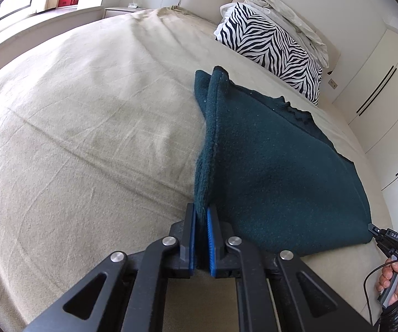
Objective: Fold small clothes
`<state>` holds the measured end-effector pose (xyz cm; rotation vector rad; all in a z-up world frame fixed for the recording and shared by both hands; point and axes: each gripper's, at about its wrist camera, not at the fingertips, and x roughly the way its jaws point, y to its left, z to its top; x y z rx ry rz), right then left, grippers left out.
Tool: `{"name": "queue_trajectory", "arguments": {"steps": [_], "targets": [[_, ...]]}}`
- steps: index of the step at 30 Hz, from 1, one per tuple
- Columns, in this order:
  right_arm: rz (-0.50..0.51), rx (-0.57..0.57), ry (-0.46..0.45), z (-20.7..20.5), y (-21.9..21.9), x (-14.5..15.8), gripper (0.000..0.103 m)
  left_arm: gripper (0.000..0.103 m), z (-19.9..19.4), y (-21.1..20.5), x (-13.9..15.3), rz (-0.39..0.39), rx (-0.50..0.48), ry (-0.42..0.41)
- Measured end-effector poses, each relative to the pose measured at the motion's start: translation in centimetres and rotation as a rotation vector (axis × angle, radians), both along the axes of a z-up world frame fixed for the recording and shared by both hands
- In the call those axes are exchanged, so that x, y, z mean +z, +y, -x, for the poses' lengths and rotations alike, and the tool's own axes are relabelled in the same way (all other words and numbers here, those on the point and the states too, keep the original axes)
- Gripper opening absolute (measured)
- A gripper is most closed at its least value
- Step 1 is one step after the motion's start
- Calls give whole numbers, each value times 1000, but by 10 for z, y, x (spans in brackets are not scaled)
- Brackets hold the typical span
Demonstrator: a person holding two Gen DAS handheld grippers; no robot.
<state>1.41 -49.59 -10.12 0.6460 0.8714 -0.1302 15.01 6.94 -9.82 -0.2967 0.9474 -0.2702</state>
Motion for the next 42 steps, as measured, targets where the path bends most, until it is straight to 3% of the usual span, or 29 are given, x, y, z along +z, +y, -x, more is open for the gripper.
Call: {"name": "queue_trajectory", "arguments": {"steps": [3,4,6,9,12,13,15,18,23,27,30,32,33,34,39,42], "targets": [[-40,-21,-9,4,-5,0,12,9,1,1,2,18,2,-1],[-31,-41,-3,7,-6,3,20,10,2,3,4,32,7,-2],[-10,-82,-6,13,-10,12,26,11,6,6,9,35,19,-4],[17,-109,-22,17,-14,32,26,11,12,4,31,-4,35,-61],[23,-54,-84,4,-2,57,26,15,5,-13,59,-64,24,-144],[17,-17,-108,-6,6,65,26,25,-2,-22,65,-74,5,-160],[-7,63,-134,-33,26,74,26,32,-19,-42,74,-97,-25,-202],[-47,187,-160,-84,63,78,26,32,-49,-76,74,-156,-53,-244],[-129,327,-169,-163,124,69,26,32,-100,-106,51,-215,-36,-238],[-260,376,-150,-214,153,44,26,41,-129,-110,16,-253,-13,-164],[-275,304,-57,-234,151,4,26,43,-133,-102,3,-193,-14,-175],[-364,274,-112,-230,129,-14,12,44,-135,-99,2,-170,-18,-171],[-366,247,-133,-225,117,-17,3,44,-135,-98,1,-162,-19,-173],[-372,217,-156,-219,103,-18,1,45,-135,-98,0,-157,-20,-174],[-361,-18,-201,-182,20,-22,1,46,-131,-100,-1,-164,-23,-188],[-287,-194,-196,-151,-23,-16,2,46,-130,-98,-1,-157,-22,-192]]}}
